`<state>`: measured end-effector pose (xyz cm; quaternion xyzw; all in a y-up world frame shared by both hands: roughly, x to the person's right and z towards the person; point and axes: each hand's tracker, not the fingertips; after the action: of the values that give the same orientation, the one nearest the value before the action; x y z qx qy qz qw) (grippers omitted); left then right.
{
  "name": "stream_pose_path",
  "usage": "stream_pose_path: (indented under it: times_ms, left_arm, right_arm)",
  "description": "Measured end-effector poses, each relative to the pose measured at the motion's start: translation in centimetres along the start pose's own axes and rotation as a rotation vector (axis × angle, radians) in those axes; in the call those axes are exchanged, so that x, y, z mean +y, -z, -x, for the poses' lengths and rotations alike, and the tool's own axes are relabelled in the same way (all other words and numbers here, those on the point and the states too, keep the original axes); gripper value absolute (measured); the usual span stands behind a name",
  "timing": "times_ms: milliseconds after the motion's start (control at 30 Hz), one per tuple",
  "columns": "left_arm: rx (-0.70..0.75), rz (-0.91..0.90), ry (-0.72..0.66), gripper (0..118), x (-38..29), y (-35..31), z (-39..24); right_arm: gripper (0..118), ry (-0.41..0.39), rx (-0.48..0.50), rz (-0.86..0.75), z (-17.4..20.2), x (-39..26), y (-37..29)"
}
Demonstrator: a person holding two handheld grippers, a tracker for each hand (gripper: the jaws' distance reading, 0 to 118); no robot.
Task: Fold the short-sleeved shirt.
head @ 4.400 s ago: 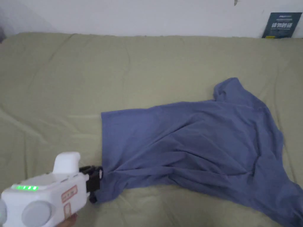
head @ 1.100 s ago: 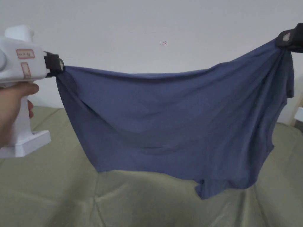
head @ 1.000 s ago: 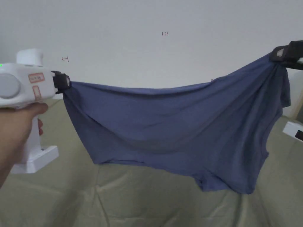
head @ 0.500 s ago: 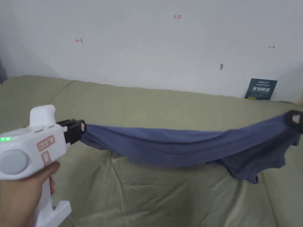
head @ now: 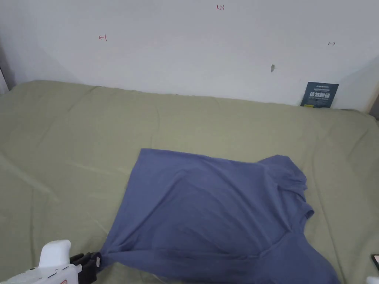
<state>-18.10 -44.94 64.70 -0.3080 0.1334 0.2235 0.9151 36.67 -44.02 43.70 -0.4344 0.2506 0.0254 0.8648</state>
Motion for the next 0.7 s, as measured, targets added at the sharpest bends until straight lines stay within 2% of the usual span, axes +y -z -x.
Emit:
stream_pose_path:
  times_ms: [33,67,100,133,167,200,267,300,367,400,433,467,500,533,567,600,633,700]
  left_arm:
    - [0.008,0.009,0.003,51,-0.1,-0.5,-0.5]
    - [0.003,0.036,0.007,98,0.4,-1.1,-0.8]
    - [-0.013,0.051,0.012,118,0.5,-1.9,-1.3]
    - [-0.107,-0.065,0.131,115,0.5,-3.6,-2.1]
    - [-0.068,-0.015,0.115,117,-0.6,-5.9,-3.4]
    - [-0.007,0.009,0.167,118,-0.6,-7.0,-4.6]
    - [0.102,0.026,0.251,118,-2.2,-9.6,-6.7]
    - [0.117,0.019,0.27,118,-0.1,-9.5,-7.1]
    - [0.109,-0.072,0.259,118,-1.9,-10.2,-7.5]
    - [0.08,-0.121,0.253,118,-2.6,-10.1,-7.4]
    - [0.052,-0.101,0.229,118,-3.4,-9.5,-6.4]
    - [0.052,0.039,0.206,108,-2.6,-8.4,-6.4]
    - [0.063,0.092,0.189,44,-2.8,-7.9,-6.0]
    - [0.015,0.057,0.172,0,-3.1,-7.6,-5.7]
    - [0.043,0.058,0.177,0,-3.0,-6.8,-5.8]
    - [0.128,0.028,0.223,0,-2.9,-6.5,-6.0]
    - [0.105,0.094,0.239,0,-2.6,-6.2,-5.8]
    - [0.101,0.078,0.267,0,-3.1,-6.0,-6.3]
  right_arm:
    - [50,0.017,-0.012,0.003,-0.1,-0.1,-0.1]
    - [87,0.039,-0.027,0.0,-0.1,-0.3,-0.6]
    - [117,0.042,-0.012,-0.031,0.2,-0.5,-1.6]
    - [118,0.03,0.039,-0.132,0.8,-1.0,-3.4]
    - [118,0.027,0.055,-0.211,1.4,-1.5,-4.9]
    - [118,0.019,0.055,-0.253,1.8,-2.2,-6.4]
    - [118,-0.046,0.032,-0.286,3.1,-3.6,-7.9]
    - [118,-0.112,0.018,-0.295,3.6,-4.2,-8.2]
    - [118,-0.316,-0.049,-0.327,5.1,-5.1,-8.4]
    - [118,-0.393,-0.101,-0.315,5.5,-5.4,-8.0]
    - [110,-0.446,-0.157,-0.299,6.0,-5.7,-7.6]
    - [84,-0.449,-0.155,-0.285,6.3,-5.9,-7.3]
    - [19,-0.43,-0.115,-0.282,6.2,-5.8,-7.3]
    - [0,-0.429,-0.095,-0.268,6.1,-5.6,-7.1]
    - [0,-0.409,-0.147,-0.239,5.9,-5.4,-6.6]
    - [0,-0.367,-0.143,-0.236,5.3,-5.6,-6.6]
    - [0,-0.35,-0.104,-0.216,4.8,-5.4,-6.6]
    - [0,-0.32,-0.111,-0.24,4.2,-5.6,-7.0]
